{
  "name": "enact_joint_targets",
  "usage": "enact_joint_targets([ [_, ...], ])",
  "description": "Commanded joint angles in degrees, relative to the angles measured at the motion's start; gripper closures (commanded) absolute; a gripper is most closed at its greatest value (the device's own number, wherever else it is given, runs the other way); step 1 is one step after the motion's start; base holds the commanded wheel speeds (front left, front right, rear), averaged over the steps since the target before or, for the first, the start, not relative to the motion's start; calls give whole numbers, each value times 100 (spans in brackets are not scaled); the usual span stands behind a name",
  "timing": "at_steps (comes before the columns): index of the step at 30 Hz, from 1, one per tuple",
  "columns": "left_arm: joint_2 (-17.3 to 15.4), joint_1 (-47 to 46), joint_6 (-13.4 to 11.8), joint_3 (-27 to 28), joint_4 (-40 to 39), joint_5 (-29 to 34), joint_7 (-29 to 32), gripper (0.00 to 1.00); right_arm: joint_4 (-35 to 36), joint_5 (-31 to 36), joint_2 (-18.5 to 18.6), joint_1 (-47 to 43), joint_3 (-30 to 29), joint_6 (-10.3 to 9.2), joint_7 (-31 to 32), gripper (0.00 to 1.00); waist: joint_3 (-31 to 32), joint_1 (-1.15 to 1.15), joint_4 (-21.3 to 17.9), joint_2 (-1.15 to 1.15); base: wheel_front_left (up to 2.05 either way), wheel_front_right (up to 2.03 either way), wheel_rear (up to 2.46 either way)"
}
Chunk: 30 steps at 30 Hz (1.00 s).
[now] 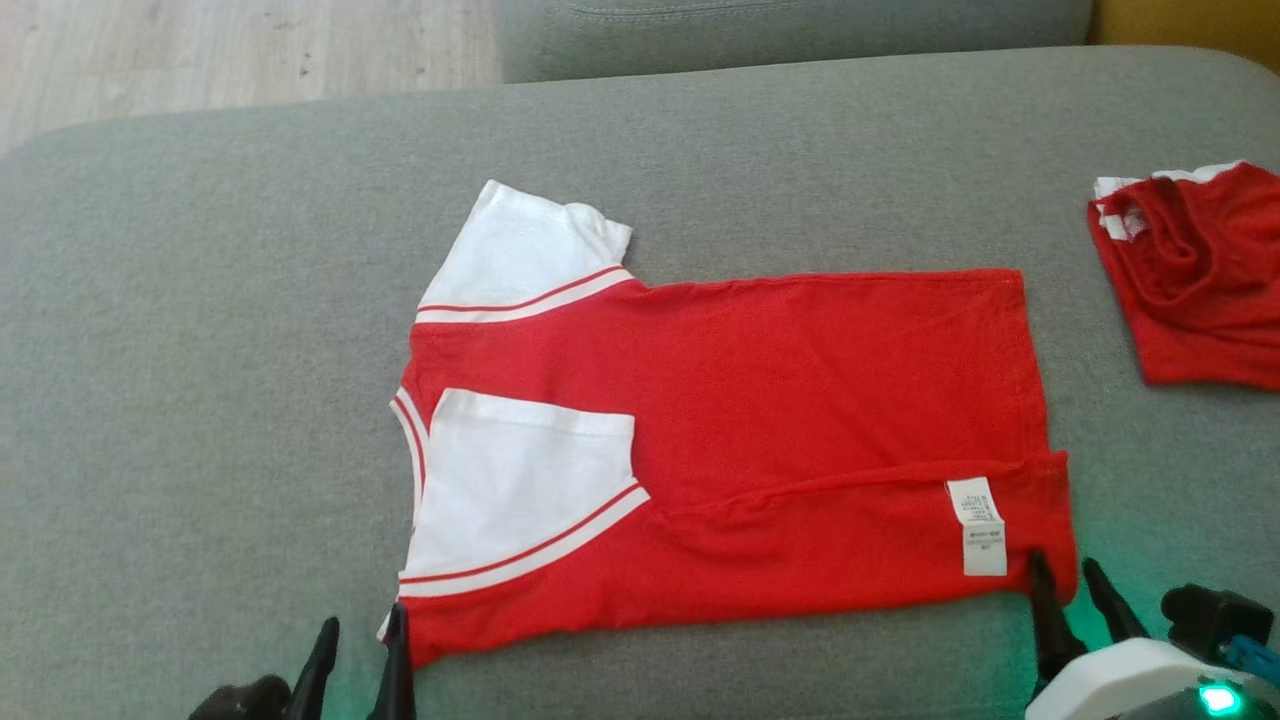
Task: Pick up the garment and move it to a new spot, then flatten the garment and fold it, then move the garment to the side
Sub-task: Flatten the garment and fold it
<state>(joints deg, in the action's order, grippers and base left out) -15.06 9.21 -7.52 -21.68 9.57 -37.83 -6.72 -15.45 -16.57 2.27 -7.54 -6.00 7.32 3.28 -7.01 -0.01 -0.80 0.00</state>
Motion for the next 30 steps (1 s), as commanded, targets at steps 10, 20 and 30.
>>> enact_joint_targets([
  [10, -394, -888, 103, 367, -280, 165, -166, 0, 325, 185, 61, 349, -18, 17, -317, 0, -20, 1, -158, 0, 0, 0, 0],
  [20, -1226, -3608, 635, 391, -788, 342, 1254, 0, 1067, 437, 61, 1011, 142, 17, -104, 0, -417, 1, -262, 0, 0, 0, 0],
  [30, -1473, -5856, 1264, -118, 555, 332, 2773, 0, 1238, 485, 61, 1878, 654, 17, -40, 0, -1301, 1, -775, 0, 0, 0, 0],
])
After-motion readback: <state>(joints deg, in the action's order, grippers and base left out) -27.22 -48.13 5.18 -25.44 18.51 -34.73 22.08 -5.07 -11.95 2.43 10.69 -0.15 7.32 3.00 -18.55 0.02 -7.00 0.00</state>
